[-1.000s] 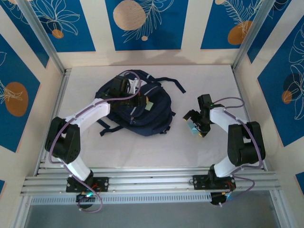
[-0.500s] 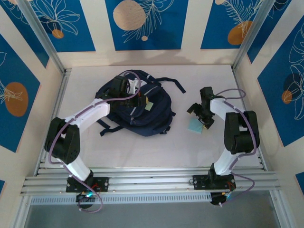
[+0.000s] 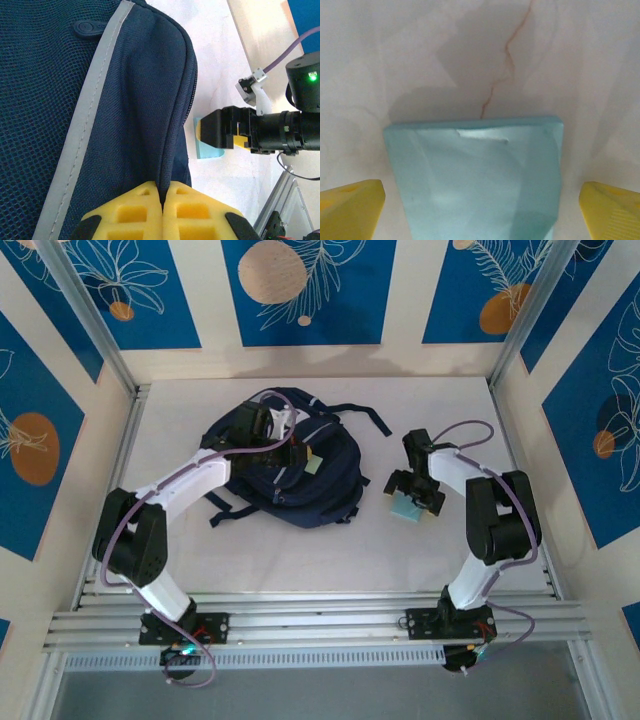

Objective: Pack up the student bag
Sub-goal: Move the loose stationery to the middle-right of the table, then pick up the loose stationery from the middle-right of the table.

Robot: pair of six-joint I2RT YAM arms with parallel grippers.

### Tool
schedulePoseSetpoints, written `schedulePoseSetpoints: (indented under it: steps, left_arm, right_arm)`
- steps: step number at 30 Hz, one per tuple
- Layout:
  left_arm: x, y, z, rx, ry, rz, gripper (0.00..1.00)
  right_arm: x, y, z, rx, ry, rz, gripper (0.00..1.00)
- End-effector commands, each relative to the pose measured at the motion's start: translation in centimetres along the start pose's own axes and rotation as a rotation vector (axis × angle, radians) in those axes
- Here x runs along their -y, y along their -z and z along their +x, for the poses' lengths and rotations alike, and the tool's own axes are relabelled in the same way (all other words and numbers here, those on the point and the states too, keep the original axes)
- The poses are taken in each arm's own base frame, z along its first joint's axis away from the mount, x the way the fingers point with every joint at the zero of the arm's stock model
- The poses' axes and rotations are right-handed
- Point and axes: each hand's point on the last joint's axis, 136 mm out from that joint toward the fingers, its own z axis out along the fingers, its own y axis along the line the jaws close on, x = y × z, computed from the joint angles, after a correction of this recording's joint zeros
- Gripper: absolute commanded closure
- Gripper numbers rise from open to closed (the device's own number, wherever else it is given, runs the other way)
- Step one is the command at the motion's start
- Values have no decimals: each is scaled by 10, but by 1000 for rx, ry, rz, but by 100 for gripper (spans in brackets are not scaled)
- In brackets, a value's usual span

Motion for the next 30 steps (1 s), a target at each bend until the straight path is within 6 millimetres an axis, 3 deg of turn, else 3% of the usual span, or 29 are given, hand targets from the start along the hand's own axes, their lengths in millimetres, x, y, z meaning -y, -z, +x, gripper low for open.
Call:
schedulePoseSetpoints:
  steps: [1,3,6,11,14,18,24,30]
  left_arm:
    - [30,13,-4,17,-45,88,100]
    - [30,12,-4,18,-42,93,100]
    - [32,13,-5,18,-43,96,100]
    - [34,16,-7,26,-51,91,100]
    - [35,18,-9,31,-55,92,100]
    - [38,19,-12,34,-62,96,100]
    - [44,23,-17,48,-72,105,100]
    - [54,27,-25,68,-79,137,100]
  right_arm:
    - [1,0,13,-28,49,-7,1]
    - [2,-7,15,-47,45,7,0]
    - [2,-13,16,-60,46,20,10]
    - [-1,-10,15,-53,48,-4,17]
    - [-3,0,14,-36,50,-25,26]
    - [-13,31,9,11,64,-91,30]
    - [-54,88,13,68,116,-284,30]
    - [-135,117,20,83,196,-477,30]
